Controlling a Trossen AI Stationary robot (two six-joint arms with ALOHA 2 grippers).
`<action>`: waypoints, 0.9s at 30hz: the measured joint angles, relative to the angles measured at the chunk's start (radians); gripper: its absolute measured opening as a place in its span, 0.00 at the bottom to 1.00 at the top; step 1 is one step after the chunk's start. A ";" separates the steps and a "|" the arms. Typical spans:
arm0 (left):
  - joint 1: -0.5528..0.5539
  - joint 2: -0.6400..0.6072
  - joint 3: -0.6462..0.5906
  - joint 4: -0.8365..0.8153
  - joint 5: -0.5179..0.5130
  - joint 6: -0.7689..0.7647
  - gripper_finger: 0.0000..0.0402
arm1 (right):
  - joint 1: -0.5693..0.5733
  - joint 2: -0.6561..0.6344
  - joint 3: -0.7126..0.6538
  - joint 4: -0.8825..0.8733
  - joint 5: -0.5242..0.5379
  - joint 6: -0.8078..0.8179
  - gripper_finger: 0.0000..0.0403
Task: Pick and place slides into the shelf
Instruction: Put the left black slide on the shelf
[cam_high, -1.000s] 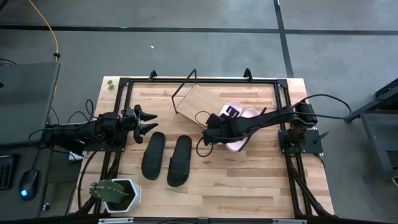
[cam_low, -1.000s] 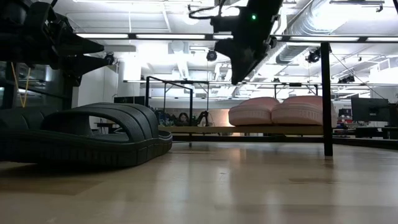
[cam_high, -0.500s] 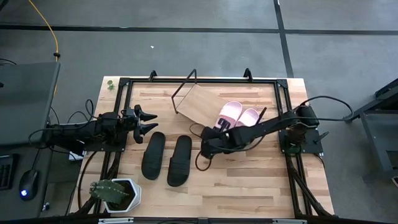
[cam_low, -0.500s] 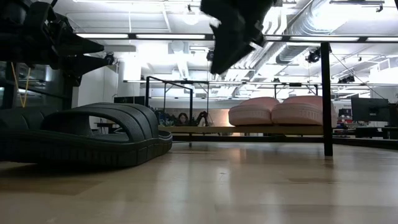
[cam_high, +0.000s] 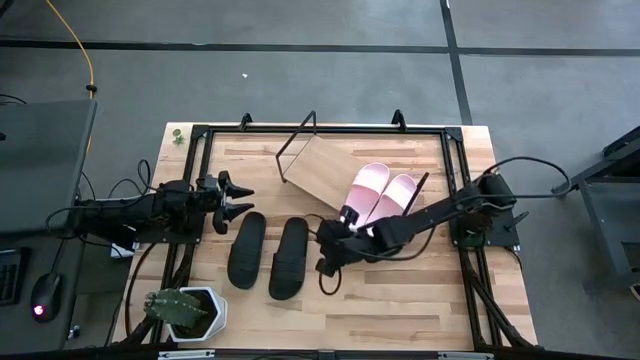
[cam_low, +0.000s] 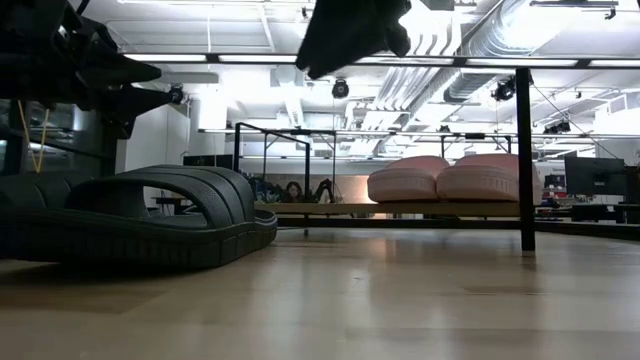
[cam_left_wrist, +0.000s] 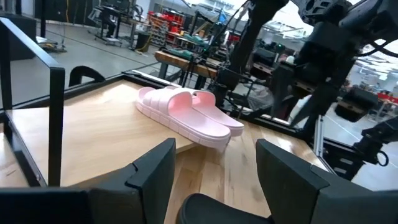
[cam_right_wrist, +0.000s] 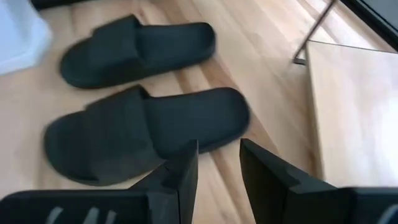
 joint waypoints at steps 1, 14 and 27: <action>0.000 0.000 0.000 -0.002 0.000 -0.001 0.51 | 0.008 0.000 0.000 0.012 0.000 0.000 0.27; 0.000 0.000 0.000 -0.009 0.080 -0.129 0.51 | 0.082 0.004 0.000 0.087 -0.008 0.002 0.27; 0.000 0.005 0.000 0.011 0.175 -0.120 0.51 | 0.069 0.048 0.001 0.145 -0.067 -0.028 0.27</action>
